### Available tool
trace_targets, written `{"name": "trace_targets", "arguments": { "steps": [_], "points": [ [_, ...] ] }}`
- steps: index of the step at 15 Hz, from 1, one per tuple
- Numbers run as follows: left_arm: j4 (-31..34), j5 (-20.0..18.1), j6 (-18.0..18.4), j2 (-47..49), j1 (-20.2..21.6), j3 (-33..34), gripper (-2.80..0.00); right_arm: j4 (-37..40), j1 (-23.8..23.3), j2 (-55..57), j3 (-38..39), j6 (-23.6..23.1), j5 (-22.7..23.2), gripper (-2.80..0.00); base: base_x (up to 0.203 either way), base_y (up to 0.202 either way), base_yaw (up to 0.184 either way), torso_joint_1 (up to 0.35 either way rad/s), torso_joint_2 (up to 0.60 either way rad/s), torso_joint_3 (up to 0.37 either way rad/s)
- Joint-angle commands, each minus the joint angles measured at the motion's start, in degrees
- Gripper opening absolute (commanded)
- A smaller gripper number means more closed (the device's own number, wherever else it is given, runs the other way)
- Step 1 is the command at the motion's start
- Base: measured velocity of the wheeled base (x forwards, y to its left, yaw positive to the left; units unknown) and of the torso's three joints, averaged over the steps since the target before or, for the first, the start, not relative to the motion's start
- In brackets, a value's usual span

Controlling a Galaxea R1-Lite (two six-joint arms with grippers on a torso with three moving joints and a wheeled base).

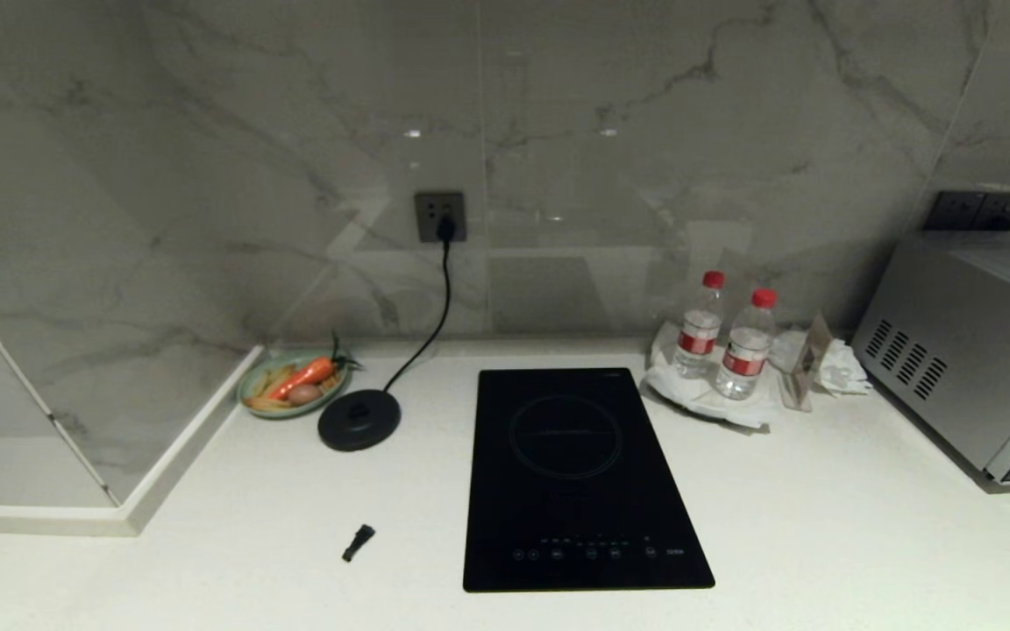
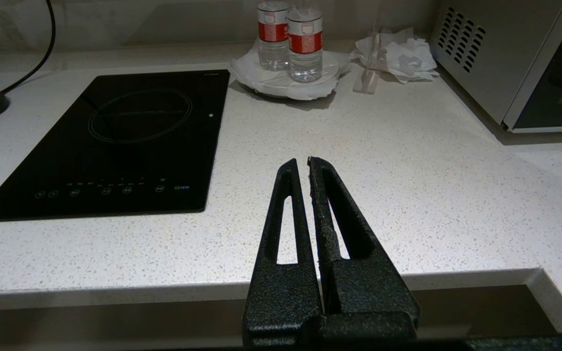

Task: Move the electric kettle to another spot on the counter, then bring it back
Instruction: Grab the kettle

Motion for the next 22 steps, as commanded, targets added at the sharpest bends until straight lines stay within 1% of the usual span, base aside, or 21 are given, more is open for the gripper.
{"name": "trace_targets", "arguments": {
  "steps": [1,5,22],
  "points": [
    [-0.03,0.01,0.0,-0.06,-0.04,0.01,-2.8,0.0,0.0,0.0,0.0,-0.02,0.02,-2.8,0.0,0.0,0.0,0.0,0.0,0.0],
    [-0.03,0.01,0.0,-0.05,0.03,0.01,-2.8,0.0,0.0,0.0,0.0,0.04,0.02,-2.8,-0.002,0.002,0.022,-0.001,0.0,0.0],
    [-0.03,0.01,0.0,-0.02,0.05,0.01,-2.8,0.0,0.0,0.0,0.0,0.03,0.02,-2.8,-0.001,-0.008,0.174,0.001,0.0,0.005]
  ]
}}
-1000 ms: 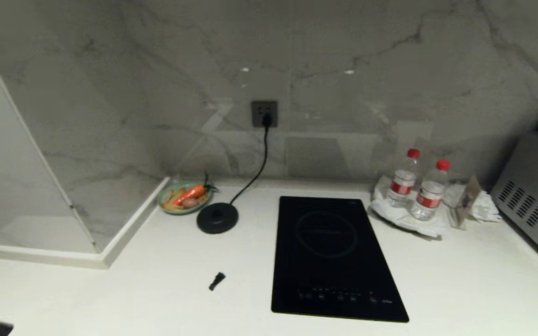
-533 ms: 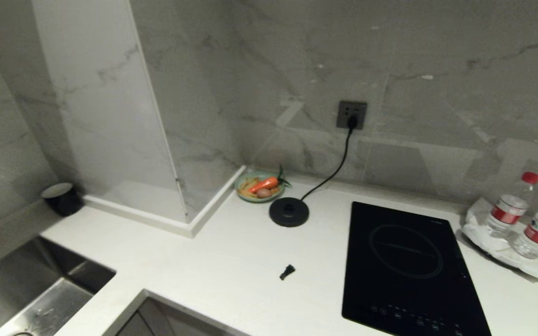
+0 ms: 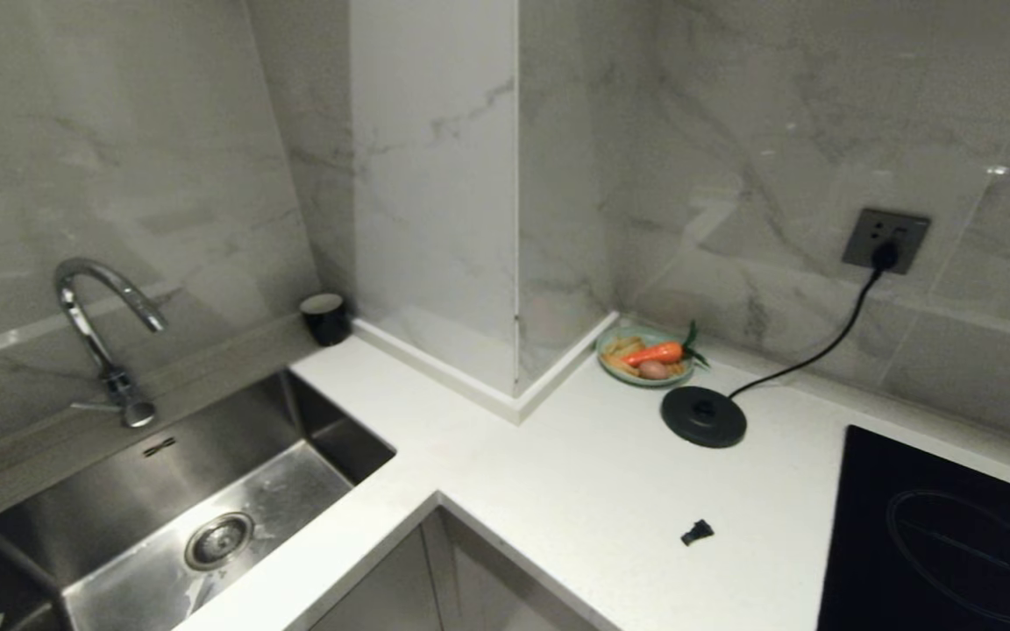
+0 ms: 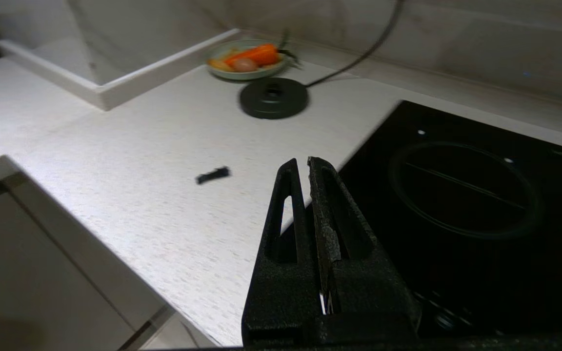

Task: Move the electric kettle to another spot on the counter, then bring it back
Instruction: Grab the kettle

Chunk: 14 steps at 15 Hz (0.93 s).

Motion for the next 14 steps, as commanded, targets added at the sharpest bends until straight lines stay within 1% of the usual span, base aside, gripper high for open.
{"name": "trace_targets", "arguments": {
  "steps": [1,5,7,14],
  "points": [
    [-0.05,0.04,0.0,-0.06,-0.01,0.01,-2.8,0.0,0.0,0.0,0.0,-0.04,0.04,-2.8,-0.003,-0.009,0.174,-0.001,0.0,0.002],
    [-0.05,0.04,0.0,-0.06,0.0,0.01,-2.8,0.0,0.0,0.0,0.0,-0.04,0.04,-2.8,-0.001,-0.006,0.17,0.003,0.0,0.005],
    [-0.05,0.04,0.0,-0.06,0.0,0.01,-2.8,0.0,0.0,0.0,0.0,-0.03,0.04,-2.8,-0.003,0.0,0.102,0.004,0.01,0.006],
    [0.04,0.04,0.0,-0.01,0.0,0.01,-2.8,0.0,0.0,0.0,0.0,-0.03,0.04,-2.8,0.0,0.0,0.0,0.0,0.0,0.0]
  ]
}}
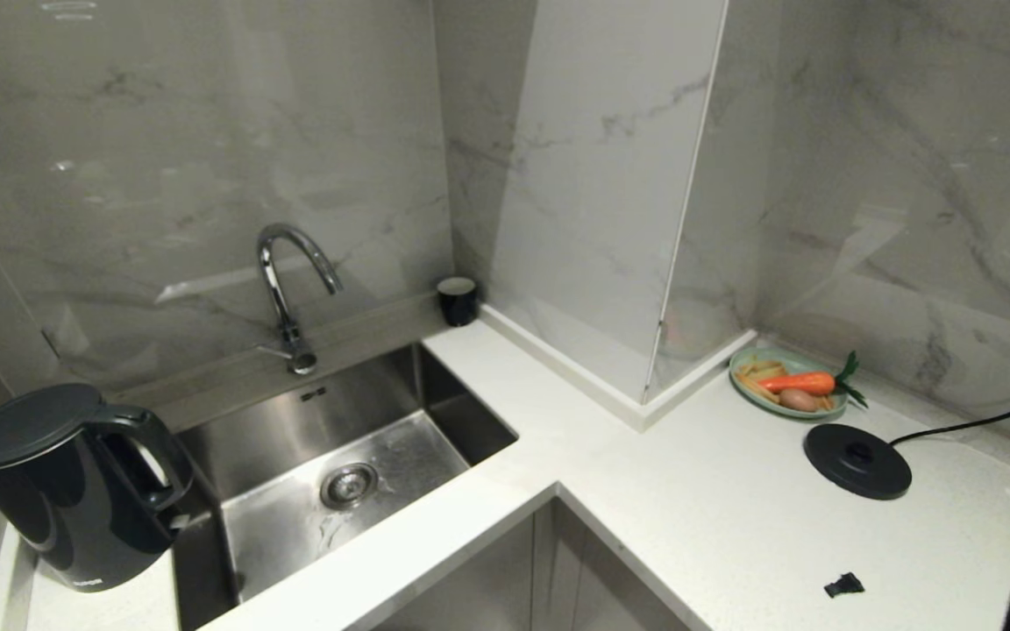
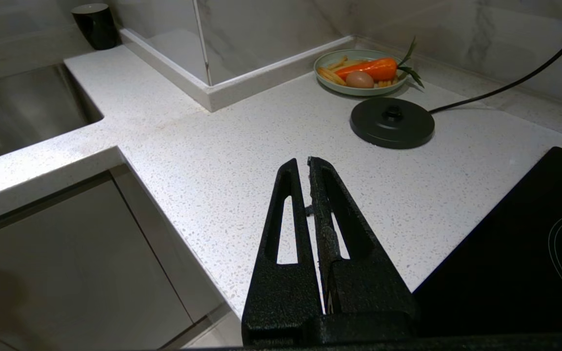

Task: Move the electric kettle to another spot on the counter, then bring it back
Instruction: Grab the kettle

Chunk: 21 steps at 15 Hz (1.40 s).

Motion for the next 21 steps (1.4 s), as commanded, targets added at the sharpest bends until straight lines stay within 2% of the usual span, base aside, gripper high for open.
{"name": "trace_targets", "arguments": {
  "steps": [1,3,4,7,11,16,18,19,20,21],
  "points": [
    [0.68,0.15,0.08,0.11,0.06,-0.22,-2.8,0.02,0.0,0.0,0.0,-0.06,0.02,-2.8,0.0,0.0,0.0,0.0,0.0,0.0],
    [3.33,0.13,0.05,0.34,0.09,-2.83,-2.8,0.02,0.0,0.0,0.0,-0.06,0.02,-2.8,0.0,0.0,0.0,0.0,0.0,0.0],
    [4.49,-0.03,-0.56,1.81,0.09,-6.41,-2.8,0.02,0.0,0.0,0.0,-0.06,0.02,-2.8,0.0,0.0,0.0,0.0,0.0,0.0],
    [4.53,-0.32,-3.26,15.85,0.01,-13.32,-2.8,0.02,0.0,0.0,0.0,-0.06,0.02,-2.8,0.0,0.0,0.0,0.0,0.0,0.0],
    [-5.41,-0.17,-4.48,39.9,0.21,-18.19,-2.8,0.02,0.0,0.0,0.0,-0.04,0.02,-2.8,0.0,0.0,0.0,0.0,0.0,0.0],
    [-12.02,0.16,-7.08,62.7,0.48,-20.64,-2.8,0.02,0.0,0.0,0.0,-0.06,0.02,-2.8,0.0,0.0,0.0,0.0,0.0,0.0],
    [-17.61,1.31,-8.5,70.19,0.58,-19.56,-2.8,0.02,0.0,0.0,0.0,-0.06,0.02,-2.8,0.0,0.0,0.0,0.0,0.0,0.0],
    [-22.48,2.8,-8.95,74.51,0.54,-18.31,-2.8,0.02,0.0,0.0,0.0,-0.06,0.02,-2.8,0.0,0.0,0.0,0.0,0.0,0.0],
    [-29.61,4.31,-9.21,79.15,0.36,-16.22,-2.8,0.02,0.0,0.0,0.0,-0.06,0.02,-2.8,0.0,0.0,0.0,0.0,0.0,0.0],
    [-39.42,5.37,-9.31,83.5,0.09,-13.23,-2.8,0.02,0.0,0.0,0.0,-0.06,0.02,-2.8,0.0,0.0,0.0,0.0,0.0,0.0]
  ]
}}
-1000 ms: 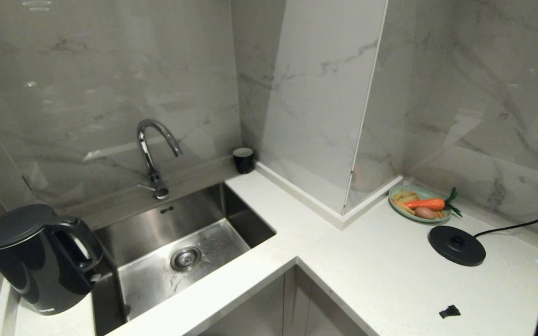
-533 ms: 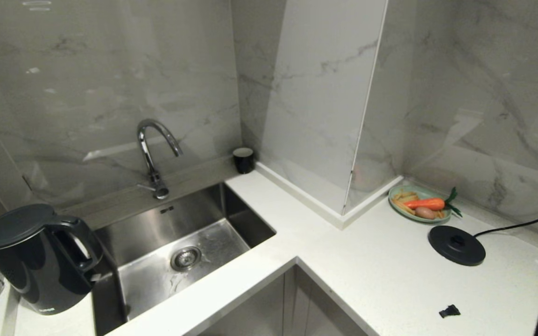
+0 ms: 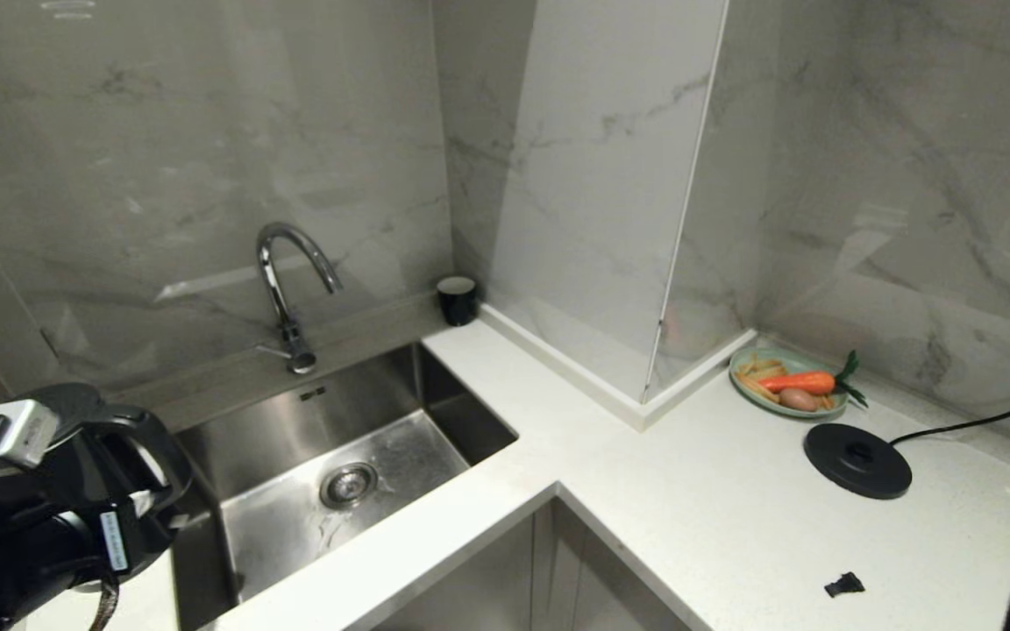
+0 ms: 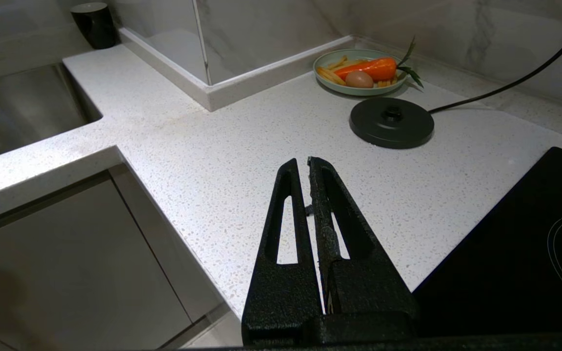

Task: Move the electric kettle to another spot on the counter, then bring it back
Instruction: Grab the kettle

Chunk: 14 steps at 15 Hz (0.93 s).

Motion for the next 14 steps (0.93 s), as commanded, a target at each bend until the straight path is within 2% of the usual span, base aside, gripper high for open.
{"name": "trace_targets", "arguments": {
  "steps": [1,4,5,7,14],
  "points": [
    [-21.27,1.58,-0.12,15.59,-0.59,6.59,-2.8,0.01,0.0,0.0,0.0,-0.02,0.02,-2.8,0.0,0.0,0.0,0.0,0.0,0.0],
    [-44.06,3.21,0.06,30.85,-0.66,13.37,-2.8,0.01,0.0,0.0,0.0,-0.02,0.02,-2.8,0.0,0.0,0.0,0.0,0.0,0.0],
    [-51.42,4.85,0.28,35.39,-0.42,14.66,-2.8,0.01,0.0,0.0,0.0,-0.02,0.02,-2.8,0.0,0.0,0.0,0.0,0.0,0.0],
    [-59.89,7.66,1.5,39.44,-0.27,16.28,-2.8,0.01,0.0,0.0,0.0,-0.02,0.02,-2.8,0.0,0.0,0.0,0.0,0.0,0.0],
    [-59.98,8.25,4.06,37.89,4.02,16.65,-2.8,0.01,0.0,0.0,0.0,-0.02,0.02,-2.8,0.0,0.0,0.0,0.0,0.0,0.0]
  ]
}}
